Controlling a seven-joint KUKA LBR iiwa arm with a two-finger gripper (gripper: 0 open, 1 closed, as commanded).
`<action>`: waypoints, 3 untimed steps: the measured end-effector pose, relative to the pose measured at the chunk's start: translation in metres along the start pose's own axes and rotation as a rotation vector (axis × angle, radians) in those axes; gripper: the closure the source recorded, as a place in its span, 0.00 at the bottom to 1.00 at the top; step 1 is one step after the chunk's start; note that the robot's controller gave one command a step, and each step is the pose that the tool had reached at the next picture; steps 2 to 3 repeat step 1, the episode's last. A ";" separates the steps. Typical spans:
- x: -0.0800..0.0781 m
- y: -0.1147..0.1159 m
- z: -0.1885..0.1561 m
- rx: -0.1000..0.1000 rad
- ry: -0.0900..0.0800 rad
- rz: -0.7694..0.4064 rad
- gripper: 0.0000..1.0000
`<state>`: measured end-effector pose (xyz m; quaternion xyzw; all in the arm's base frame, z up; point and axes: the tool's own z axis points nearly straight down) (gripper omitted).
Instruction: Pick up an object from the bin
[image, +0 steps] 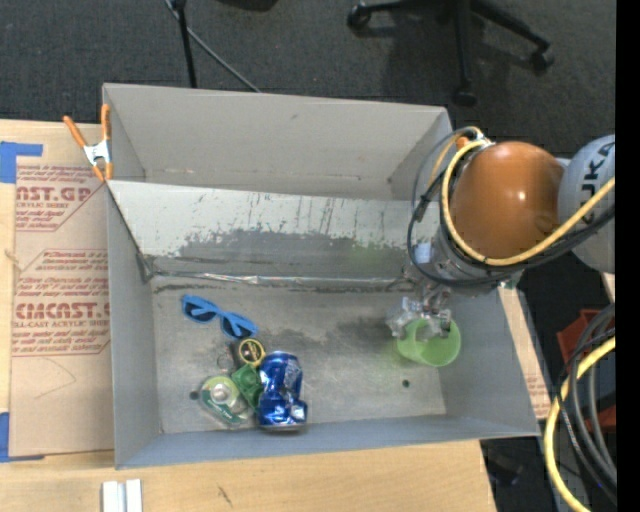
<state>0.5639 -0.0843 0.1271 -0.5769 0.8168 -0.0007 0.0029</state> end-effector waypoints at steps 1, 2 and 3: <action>0.007 -0.024 -0.152 0.006 0.000 -0.011 1.00; 0.007 -0.024 -0.152 0.006 0.000 -0.011 1.00; 0.007 -0.024 -0.152 0.006 0.000 -0.011 1.00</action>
Offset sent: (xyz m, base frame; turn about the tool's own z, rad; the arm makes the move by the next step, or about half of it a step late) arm 0.0172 -0.0158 0.1472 -0.0131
